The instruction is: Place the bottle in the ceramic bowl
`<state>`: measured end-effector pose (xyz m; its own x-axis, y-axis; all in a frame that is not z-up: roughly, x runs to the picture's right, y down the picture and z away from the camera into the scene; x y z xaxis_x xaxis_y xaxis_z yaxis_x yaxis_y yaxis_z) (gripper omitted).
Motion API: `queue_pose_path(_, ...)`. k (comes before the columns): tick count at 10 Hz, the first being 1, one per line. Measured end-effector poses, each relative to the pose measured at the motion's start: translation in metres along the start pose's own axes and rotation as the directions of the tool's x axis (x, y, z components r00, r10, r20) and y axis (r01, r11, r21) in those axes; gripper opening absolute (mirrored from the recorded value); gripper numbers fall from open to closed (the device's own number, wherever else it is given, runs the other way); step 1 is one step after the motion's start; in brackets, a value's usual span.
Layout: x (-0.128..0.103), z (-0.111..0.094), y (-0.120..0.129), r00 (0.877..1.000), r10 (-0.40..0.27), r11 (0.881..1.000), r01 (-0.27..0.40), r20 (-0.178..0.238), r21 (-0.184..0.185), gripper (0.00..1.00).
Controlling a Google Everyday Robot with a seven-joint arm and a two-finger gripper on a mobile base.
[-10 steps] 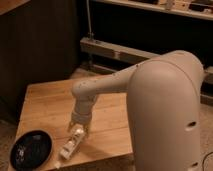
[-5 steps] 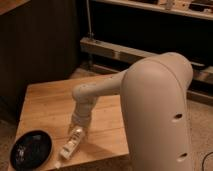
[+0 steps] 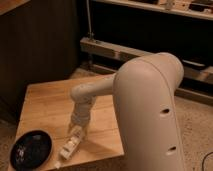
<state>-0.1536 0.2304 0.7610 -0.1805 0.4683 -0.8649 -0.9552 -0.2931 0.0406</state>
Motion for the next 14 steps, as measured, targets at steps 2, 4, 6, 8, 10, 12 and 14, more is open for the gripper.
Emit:
queue_pose_path(2,-0.001,0.007,-0.001,1.000,0.013,1.000,-0.013,-0.003,0.025,0.65)
queue_pose_path(4,-0.002,0.013,-0.005,0.999,0.029,0.998,-0.028,-0.017,0.049,0.65)
queue_pose_path(6,-0.002,0.018,-0.008,0.998,0.045,0.997,-0.043,-0.039,0.066,0.58)
queue_pose_path(8,-0.003,0.020,-0.007,0.997,0.052,0.996,-0.047,-0.066,0.070,0.37)
queue_pose_path(10,-0.005,0.023,-0.005,0.994,0.057,0.996,-0.050,-0.091,0.074,0.18)
queue_pose_path(12,-0.007,0.023,-0.002,0.993,0.058,0.996,-0.050,-0.104,0.080,0.01)
queue_pose_path(14,-0.007,0.022,0.000,0.993,0.053,0.996,-0.045,-0.102,0.079,0.00)
